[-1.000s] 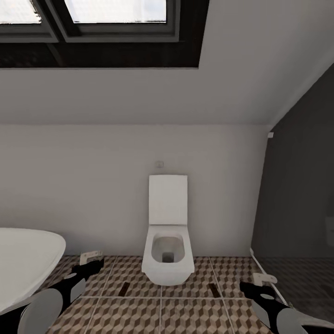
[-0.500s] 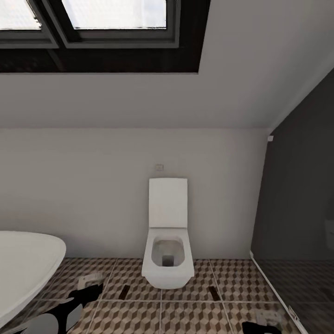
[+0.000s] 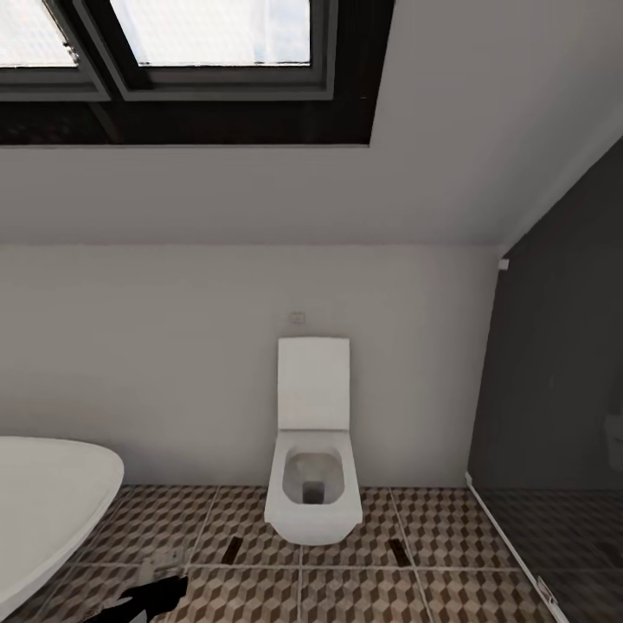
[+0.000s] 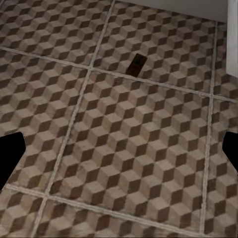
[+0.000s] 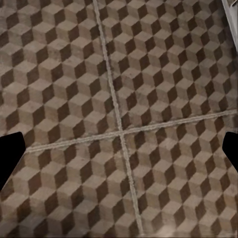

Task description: Take the four mousetraps from the cabinet in the bathroom and place them on the bathroom floor. Make sure all four end up on the same floor surface, and ensure that at least two of them are either under or directly next to the same bathroom sink.

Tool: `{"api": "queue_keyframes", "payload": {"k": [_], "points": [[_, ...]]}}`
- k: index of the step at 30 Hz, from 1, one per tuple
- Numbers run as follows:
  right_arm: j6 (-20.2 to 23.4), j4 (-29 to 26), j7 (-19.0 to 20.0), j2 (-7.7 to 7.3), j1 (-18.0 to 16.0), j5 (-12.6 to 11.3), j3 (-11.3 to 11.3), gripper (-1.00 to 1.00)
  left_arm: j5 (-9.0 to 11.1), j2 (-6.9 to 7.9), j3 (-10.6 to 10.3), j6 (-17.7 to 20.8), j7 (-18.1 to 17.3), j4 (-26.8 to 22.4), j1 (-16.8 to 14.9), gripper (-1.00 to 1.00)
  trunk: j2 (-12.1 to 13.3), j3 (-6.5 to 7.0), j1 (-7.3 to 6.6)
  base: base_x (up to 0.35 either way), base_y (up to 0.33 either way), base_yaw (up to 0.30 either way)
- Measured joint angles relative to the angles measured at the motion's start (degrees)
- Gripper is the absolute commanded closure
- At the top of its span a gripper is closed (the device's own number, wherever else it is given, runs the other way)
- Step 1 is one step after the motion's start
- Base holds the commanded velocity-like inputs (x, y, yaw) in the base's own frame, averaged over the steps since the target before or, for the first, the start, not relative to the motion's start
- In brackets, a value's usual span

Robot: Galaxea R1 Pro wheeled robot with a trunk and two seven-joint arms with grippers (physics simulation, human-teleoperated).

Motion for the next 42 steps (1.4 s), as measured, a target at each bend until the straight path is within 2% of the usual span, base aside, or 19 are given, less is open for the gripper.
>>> {"api": "queue_keyframes", "payload": {"k": [11,19,24,35,42], "points": [[0.19,0.00,0.03,1.92,3.63,0.00,0.00,-1.00,-0.08,-0.85,0.00,0.30,0.03,0.00,4.53,-1.00,4.41,1.98,-2.41,0.000,0.000,0.000],[0.21,0.00,0.04,2.58,5.83,0.00,0.00,-1.00,-0.15,-2.35,0.00,0.17,0.14,0.00,7.67,-1.00,4.43,1.98,-2.42,0.000,0.000,0.000],[0.21,0.03,0.04,2.95,6.39,-0.02,0.00,-1.00,-0.16,-2.70,0.00,0.19,0.15,0.00,8.51,-1.00,4.43,1.98,-2.42,0.000,0.000,0.000],[0.22,0.04,0.04,3.46,8.09,-0.05,0.00,-1.00,-0.21,-3.30,0.00,0.28,0.12,0.00,9.95,-1.00,8.82,3.95,-4.83,0.000,0.000,0.000],[0.22,0.05,0.04,3.60,9.17,-0.05,0.00,-1.00,-0.24,-4.18,0.00,0.24,0.14,0.00,11.34,-1.00,8.84,3.96,-4.84,0.000,0.000,0.000]]}}
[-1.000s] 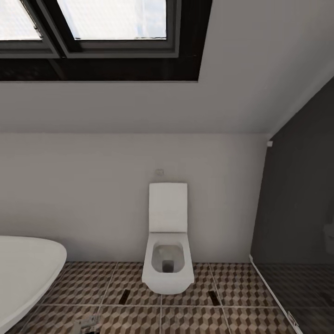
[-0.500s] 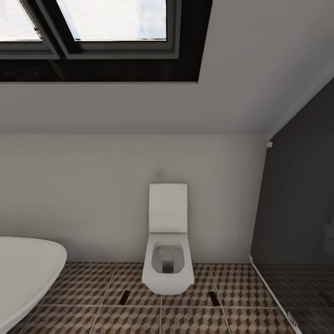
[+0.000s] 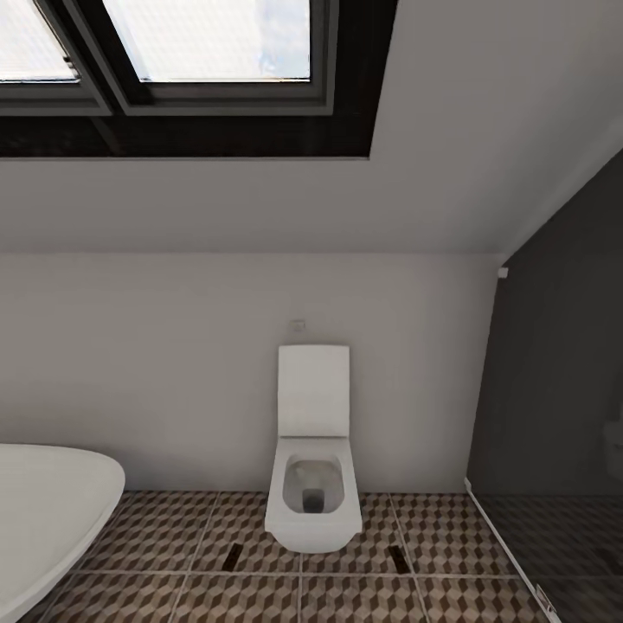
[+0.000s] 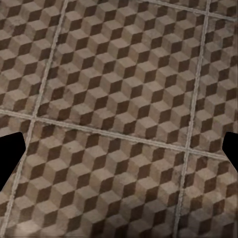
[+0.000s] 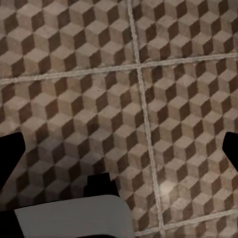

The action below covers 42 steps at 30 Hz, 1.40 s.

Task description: Take the four mousetraps from the cabinet in the bathroom and place them on the bathroom floor. Make sure all four end up on the same floor surface, and ensure that at least two of them are either under or directly next to the same bathroom sink.

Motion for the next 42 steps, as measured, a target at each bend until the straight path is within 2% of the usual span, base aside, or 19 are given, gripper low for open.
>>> {"api": "queue_keyframes", "payload": {"k": [33,42], "points": [[-0.14,0.00,-0.01,1.38,4.18,0.04,0.01,-1.00,-0.24,-0.95,-0.04,-0.47,0.03,0.00,5.36,-1.00,0.00,0.00,0.00,0.000,0.000,0.000],[-0.09,0.00,-0.02,1.48,4.31,0.01,0.01,-1.00,-1.36,-2.22,-0.25,-0.59,0.03,0.00,7.45,-1.00,0.00,0.00,0.00,0.000,0.000,0.000]]}}
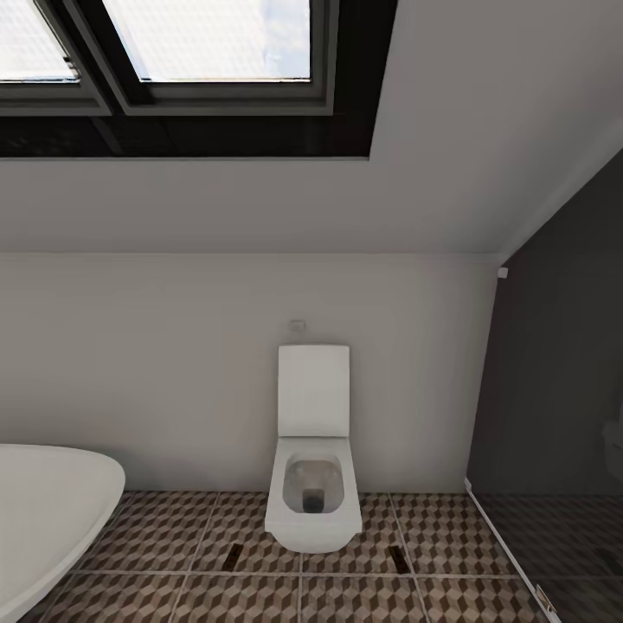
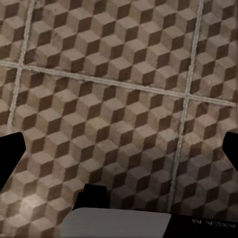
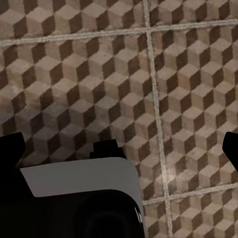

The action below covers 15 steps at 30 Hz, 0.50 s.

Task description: Take the four mousetraps from the cabinet in the bathroom and place them on the bathroom floor. Make sure all four end up on the same floor surface, and ensure that at least two of them are either under or directly next to the same bathroom sink.

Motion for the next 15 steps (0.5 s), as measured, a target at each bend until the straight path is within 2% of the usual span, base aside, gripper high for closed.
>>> {"api": "queue_keyframes", "payload": {"k": [9,15], "points": [[0.01,0.00,-0.02,-0.02,0.02,-0.02,0.00,-1.00,-2.35,-0.72,-0.08,-0.37,0.00,0.05,2.10,-1.00,0.00,0.00,0.00,0.000,0.000,0.000],[-0.05,-0.03,-0.06,-0.08,0.02,-0.06,0.00,-1.00,-2.64,-0.80,-0.07,-0.64,0.00,0.05,2.60,-1.00,0.00,0.00,0.00,0.000,0.000,0.000]]}}
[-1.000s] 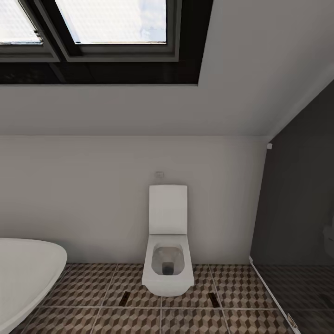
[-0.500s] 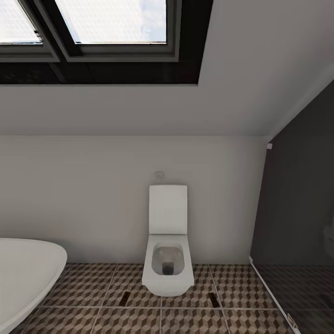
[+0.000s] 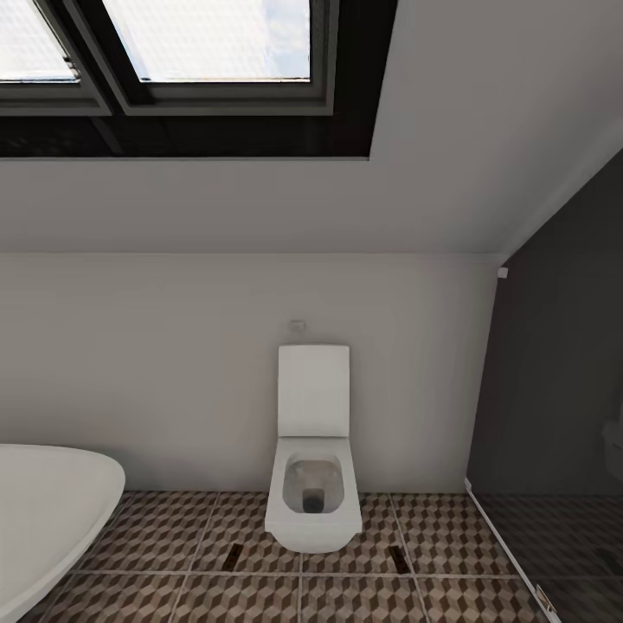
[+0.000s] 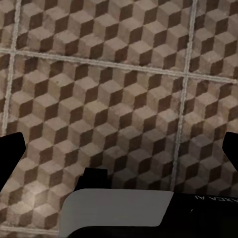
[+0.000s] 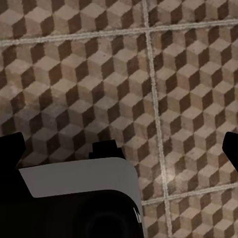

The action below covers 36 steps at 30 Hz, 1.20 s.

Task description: Take the four mousetraps from the cabinet in the bathroom and place them on the bathroom floor. Make sure all four end up on the same floor surface, and ensure that at least two of them are either under or directly next to the same bathroom sink.

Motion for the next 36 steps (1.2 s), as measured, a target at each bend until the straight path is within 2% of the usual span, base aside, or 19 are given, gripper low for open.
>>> {"api": "queue_keyframes", "payload": {"k": [36], "points": [[-0.62,-0.12,-0.18,-0.51,0.00,0.22,-0.20,-1.00,-0.01,0.51,0.05,-0.11,0.08,-1.00,0.26,-1.00,0.00,0.00,0.00,0.000,0.000,0.000]]}}
